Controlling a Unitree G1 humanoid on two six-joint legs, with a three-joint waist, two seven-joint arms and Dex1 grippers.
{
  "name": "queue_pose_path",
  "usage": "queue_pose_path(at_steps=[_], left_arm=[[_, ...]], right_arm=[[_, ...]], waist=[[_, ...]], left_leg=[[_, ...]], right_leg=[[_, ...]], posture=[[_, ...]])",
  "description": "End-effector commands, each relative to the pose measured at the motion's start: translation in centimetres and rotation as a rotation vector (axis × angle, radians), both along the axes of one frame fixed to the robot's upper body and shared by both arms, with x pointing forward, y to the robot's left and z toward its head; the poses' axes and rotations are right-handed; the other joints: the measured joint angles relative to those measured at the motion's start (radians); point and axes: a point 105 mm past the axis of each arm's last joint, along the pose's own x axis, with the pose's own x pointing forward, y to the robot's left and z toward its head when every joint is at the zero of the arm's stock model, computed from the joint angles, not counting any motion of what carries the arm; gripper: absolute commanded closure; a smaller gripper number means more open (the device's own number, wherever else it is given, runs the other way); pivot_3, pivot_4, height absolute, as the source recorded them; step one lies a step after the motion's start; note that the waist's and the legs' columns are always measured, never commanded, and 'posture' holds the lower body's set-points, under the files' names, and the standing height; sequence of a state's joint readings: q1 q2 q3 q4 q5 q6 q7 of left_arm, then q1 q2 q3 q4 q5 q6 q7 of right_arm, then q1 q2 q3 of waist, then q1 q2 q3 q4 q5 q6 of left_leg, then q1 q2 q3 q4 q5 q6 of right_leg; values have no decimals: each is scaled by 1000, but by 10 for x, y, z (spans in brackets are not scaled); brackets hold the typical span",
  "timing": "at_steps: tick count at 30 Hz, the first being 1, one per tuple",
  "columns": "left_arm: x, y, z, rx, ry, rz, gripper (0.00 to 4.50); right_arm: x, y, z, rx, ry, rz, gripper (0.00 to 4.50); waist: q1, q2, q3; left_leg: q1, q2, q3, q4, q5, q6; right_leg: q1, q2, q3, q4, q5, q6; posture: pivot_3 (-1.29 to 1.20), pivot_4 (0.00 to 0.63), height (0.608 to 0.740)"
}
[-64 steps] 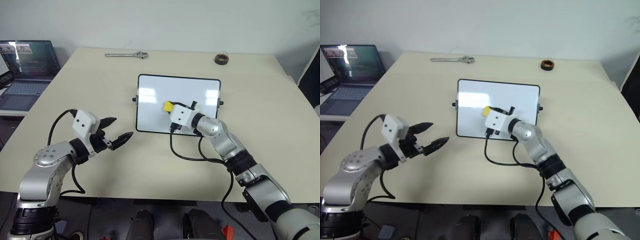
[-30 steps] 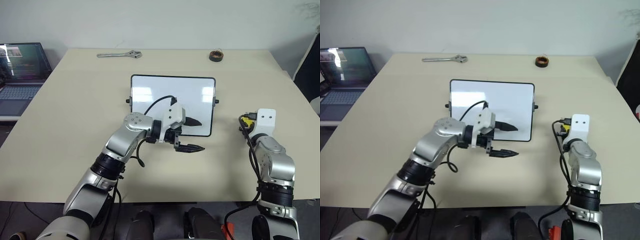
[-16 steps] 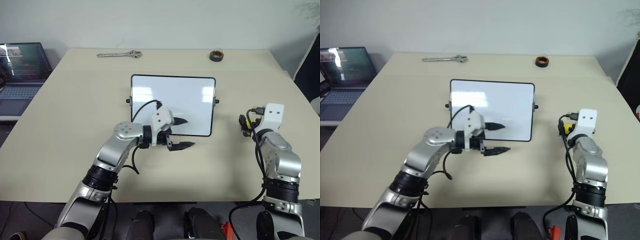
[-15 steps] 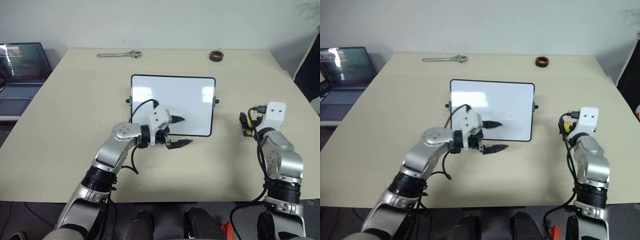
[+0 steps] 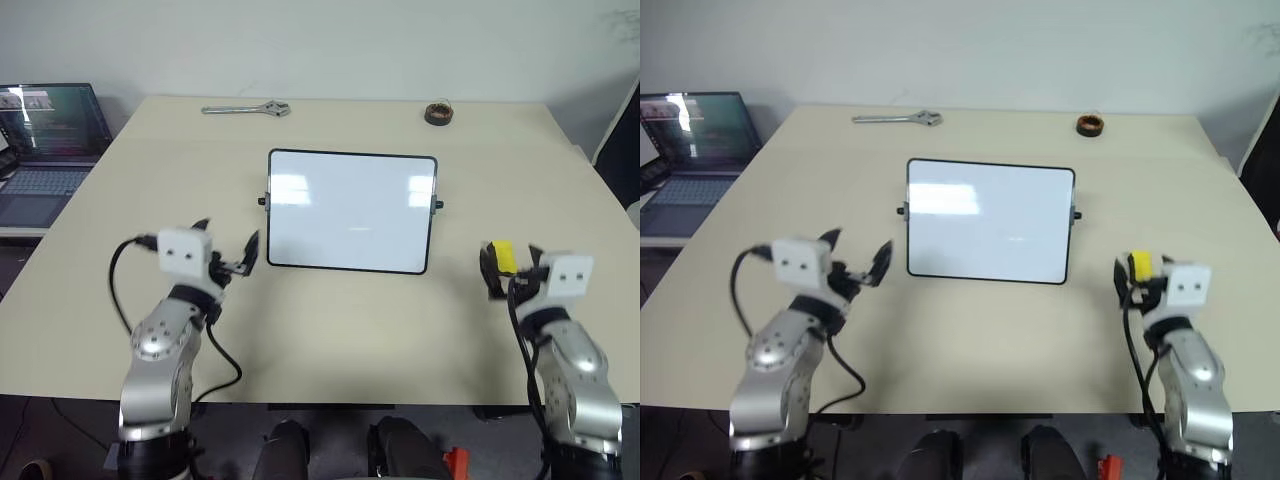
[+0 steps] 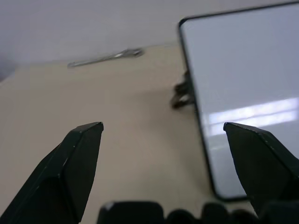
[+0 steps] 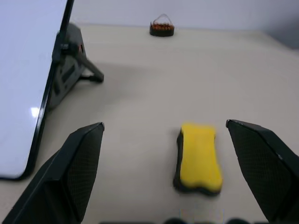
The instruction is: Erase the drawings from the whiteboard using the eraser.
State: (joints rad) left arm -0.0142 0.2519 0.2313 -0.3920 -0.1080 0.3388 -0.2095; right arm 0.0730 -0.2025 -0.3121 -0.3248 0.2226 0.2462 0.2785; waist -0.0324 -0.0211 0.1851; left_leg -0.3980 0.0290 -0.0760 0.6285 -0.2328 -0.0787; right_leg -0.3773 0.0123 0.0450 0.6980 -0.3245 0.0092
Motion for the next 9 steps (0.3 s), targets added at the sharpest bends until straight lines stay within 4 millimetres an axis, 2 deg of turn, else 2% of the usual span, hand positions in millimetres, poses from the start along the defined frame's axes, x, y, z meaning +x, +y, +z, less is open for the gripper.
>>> queue_pose_path(at_steps=[1,5,9], left_arm=[[-12,8,-3,2,-8,69,0],[-15,17,-19,-41,52,120,0],[-8,16,-20,-36,47,107,0]], right_arm=[[-18,2,20,33,-95,-14,17],[-39,-3,6,40,-3,-23,17],[-41,-10,3,62,30,-37,17]], waist=[[1,0,0],[4,-1,-1],[3,-1,-1]], left_leg=[[1,0,0,0,0,0],[4,0,-1,0,0,0],[5,-1,0,0,0,0]], right_leg=[[2,0,0,0,0,0],[5,0,-1,0,-2,4],[5,1,0,0,-2,4]], posture=[[0,150,740],[0,150,740],[0,150,740]])
